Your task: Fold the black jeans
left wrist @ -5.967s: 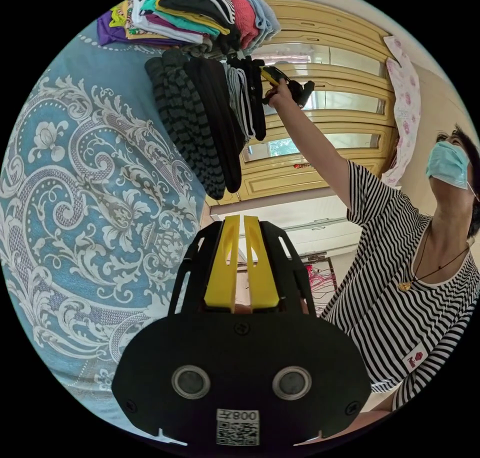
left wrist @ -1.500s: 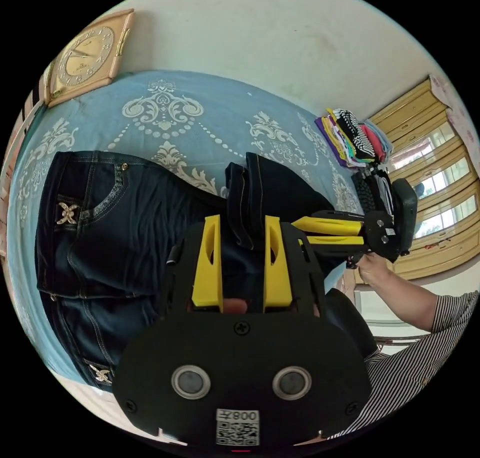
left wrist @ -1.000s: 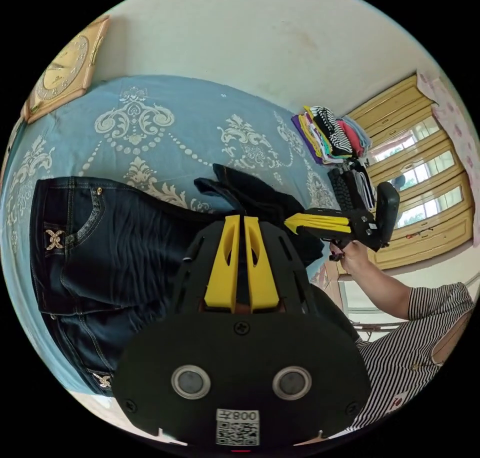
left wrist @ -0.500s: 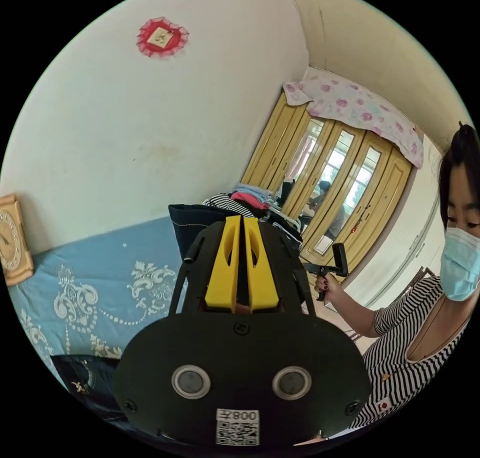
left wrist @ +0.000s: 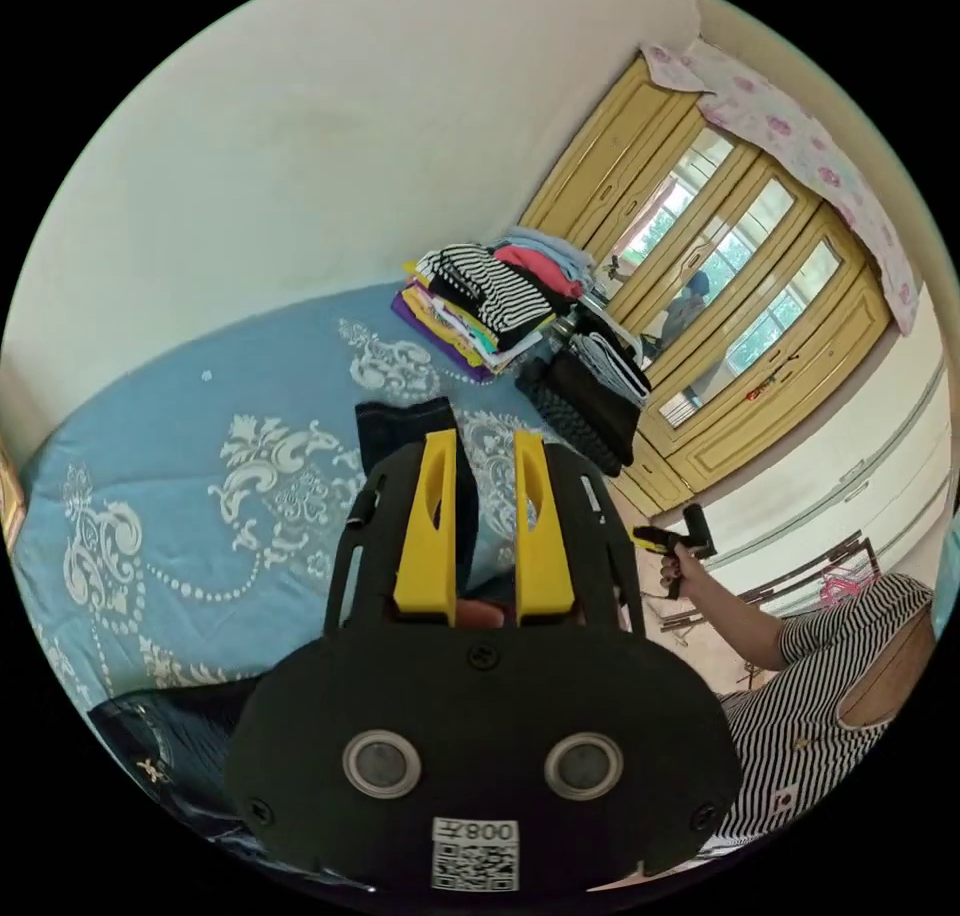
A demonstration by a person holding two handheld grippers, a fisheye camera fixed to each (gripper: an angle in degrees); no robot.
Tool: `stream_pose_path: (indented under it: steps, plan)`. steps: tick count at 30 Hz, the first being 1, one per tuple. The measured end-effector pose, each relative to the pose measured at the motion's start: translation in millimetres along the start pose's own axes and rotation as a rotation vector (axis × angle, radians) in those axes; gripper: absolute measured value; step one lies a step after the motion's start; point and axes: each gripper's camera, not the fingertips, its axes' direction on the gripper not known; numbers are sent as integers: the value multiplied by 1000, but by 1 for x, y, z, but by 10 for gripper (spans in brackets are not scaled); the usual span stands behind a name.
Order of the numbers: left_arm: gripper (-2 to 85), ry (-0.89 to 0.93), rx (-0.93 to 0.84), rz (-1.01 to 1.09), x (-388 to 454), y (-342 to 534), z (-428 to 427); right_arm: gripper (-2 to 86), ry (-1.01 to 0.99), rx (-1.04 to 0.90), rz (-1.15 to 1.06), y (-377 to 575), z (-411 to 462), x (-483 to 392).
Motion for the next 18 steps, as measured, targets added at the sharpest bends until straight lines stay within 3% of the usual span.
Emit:
stream_pose_path:
  steps: [8, 12, 18]
  plan:
    - [123, -157, -321, -65, -83, 94, 53, 75, 13, -161, -310, -94, 81, -95]
    - [124, -239, -422, 26, -98, 106, 80, 80, 155, -272, -269, -164, 145, -106]
    - [114, -307, -542, 163, -107, 120, 123, 79, 317, -264, -177, -225, 194, -107]
